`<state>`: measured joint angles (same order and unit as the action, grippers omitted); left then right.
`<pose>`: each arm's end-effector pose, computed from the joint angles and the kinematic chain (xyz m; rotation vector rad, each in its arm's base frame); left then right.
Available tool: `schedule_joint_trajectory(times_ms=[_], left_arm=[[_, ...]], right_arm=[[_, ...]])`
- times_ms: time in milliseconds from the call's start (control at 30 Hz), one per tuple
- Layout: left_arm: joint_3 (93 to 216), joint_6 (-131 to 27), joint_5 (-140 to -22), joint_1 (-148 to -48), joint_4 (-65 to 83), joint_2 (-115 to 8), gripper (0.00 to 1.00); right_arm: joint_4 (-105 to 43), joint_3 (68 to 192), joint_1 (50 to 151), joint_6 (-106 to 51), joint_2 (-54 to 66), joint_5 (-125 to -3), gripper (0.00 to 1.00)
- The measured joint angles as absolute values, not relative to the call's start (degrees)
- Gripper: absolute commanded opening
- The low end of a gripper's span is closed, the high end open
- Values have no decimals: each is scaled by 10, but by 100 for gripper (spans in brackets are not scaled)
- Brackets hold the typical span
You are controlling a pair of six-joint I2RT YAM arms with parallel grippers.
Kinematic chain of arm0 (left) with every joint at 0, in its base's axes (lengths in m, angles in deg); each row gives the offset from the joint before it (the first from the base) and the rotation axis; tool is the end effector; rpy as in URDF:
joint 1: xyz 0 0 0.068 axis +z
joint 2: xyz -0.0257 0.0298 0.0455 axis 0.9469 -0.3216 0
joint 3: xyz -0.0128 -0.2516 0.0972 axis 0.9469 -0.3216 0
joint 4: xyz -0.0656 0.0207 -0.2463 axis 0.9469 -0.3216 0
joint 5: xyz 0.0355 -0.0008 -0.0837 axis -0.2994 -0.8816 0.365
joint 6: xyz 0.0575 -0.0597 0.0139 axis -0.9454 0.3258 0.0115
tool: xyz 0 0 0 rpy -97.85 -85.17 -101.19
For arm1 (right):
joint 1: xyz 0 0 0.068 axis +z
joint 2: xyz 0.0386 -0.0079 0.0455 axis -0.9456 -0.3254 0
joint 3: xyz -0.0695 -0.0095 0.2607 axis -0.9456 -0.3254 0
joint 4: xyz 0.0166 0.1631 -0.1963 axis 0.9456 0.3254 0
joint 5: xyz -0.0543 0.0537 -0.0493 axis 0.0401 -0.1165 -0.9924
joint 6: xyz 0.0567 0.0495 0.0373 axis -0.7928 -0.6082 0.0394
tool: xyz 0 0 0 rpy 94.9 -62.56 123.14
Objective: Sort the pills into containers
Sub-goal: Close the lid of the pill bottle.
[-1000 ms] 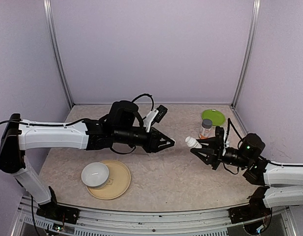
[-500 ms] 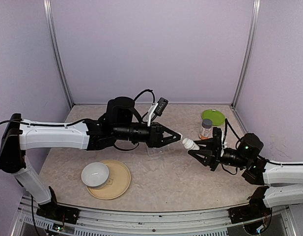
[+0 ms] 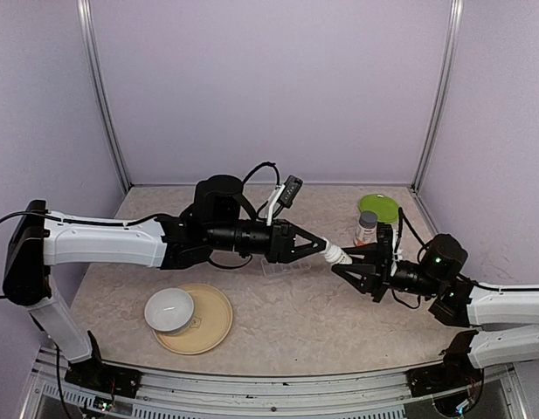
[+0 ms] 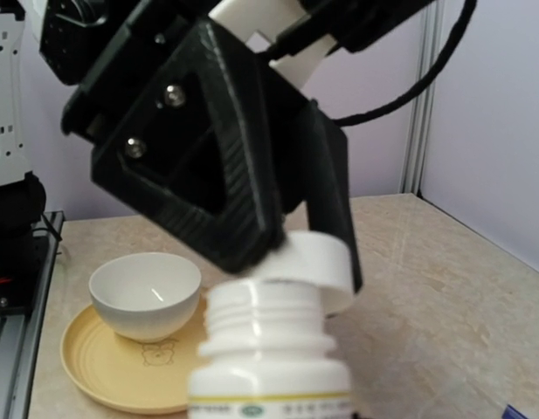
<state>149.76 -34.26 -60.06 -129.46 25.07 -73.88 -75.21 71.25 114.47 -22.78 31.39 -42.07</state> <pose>0.1910 -0.3764 0.2867 0.8988 1.7961 -1.5014 0.1454 0.1874 0.2385 -0.9427 1.2711 1.0095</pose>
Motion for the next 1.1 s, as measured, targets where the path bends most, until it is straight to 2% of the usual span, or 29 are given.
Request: schedule_joint_trajectory(times_ms=[800, 1100], left_arm=[[1498, -336, -592, -1300, 261, -749, 26], [1506, -293, -641, -1305, 246, -759, 26]], right_arm=[[-747, 714, 1154, -228, 302, -442, 0], [-712, 721, 1174, -207, 305, -519, 0]])
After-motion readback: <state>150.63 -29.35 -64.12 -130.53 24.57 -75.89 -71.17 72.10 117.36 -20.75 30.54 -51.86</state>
